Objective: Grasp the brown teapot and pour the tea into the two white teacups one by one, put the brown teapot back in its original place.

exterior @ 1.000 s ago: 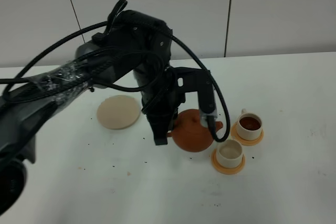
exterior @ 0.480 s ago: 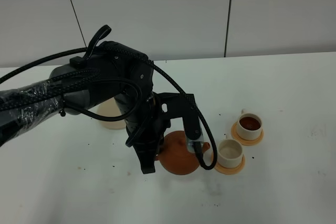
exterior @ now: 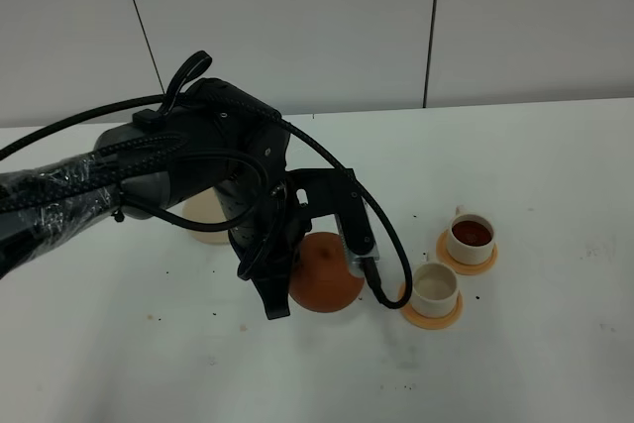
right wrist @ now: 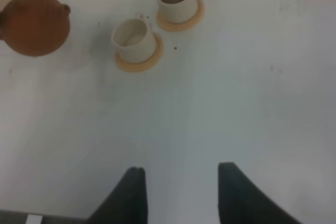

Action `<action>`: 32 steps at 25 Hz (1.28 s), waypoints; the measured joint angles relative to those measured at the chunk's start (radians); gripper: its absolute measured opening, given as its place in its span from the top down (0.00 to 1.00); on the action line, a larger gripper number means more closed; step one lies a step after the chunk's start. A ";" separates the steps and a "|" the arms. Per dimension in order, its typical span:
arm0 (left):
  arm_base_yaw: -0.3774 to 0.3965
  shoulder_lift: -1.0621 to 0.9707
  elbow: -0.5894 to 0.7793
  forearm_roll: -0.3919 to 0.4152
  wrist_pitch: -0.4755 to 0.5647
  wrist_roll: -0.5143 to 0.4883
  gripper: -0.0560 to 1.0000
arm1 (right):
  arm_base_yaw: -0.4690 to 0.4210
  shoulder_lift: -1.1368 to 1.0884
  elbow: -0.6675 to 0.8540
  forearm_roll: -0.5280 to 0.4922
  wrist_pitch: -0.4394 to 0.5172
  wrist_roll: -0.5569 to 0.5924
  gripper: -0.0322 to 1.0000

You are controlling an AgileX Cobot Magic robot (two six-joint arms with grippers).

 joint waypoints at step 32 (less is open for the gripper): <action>-0.138 0.076 0.000 0.420 -0.298 -0.007 0.79 | 0.000 0.000 0.000 0.001 0.000 0.000 0.66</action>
